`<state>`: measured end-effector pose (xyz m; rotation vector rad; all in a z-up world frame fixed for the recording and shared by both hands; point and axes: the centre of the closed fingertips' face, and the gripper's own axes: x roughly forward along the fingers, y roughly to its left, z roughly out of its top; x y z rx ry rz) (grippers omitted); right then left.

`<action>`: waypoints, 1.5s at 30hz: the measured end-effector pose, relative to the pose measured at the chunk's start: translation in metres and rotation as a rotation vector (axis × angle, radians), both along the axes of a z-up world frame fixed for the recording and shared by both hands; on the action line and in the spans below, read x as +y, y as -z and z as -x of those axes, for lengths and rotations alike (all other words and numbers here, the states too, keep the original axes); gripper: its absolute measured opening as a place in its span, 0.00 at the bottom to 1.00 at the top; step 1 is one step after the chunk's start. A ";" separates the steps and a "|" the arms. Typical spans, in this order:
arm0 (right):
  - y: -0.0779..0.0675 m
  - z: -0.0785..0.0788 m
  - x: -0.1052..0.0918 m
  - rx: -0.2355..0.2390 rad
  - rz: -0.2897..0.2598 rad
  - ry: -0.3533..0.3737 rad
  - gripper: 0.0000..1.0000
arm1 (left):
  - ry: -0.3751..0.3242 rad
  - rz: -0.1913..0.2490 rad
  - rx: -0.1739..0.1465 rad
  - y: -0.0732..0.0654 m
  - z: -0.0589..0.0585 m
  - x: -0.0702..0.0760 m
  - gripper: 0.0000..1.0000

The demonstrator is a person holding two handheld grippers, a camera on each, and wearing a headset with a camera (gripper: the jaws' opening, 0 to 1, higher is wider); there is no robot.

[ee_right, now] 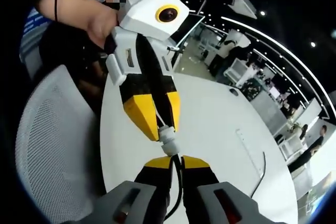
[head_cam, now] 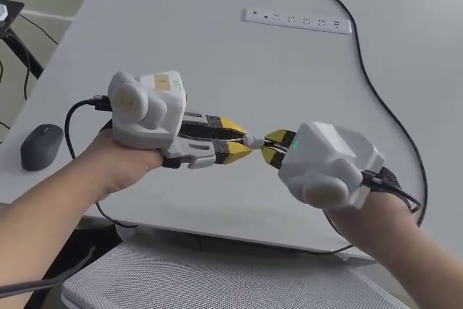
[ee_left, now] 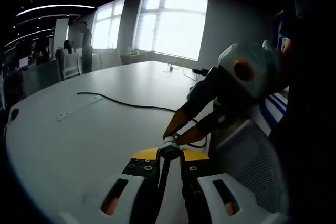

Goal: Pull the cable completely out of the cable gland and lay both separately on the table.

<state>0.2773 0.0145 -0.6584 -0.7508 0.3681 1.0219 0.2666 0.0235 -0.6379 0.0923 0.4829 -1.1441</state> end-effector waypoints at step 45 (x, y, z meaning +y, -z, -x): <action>0.059 -0.022 -0.072 0.558 -0.388 0.614 0.00 | -0.022 0.018 -0.015 -0.006 0.001 0.004 0.15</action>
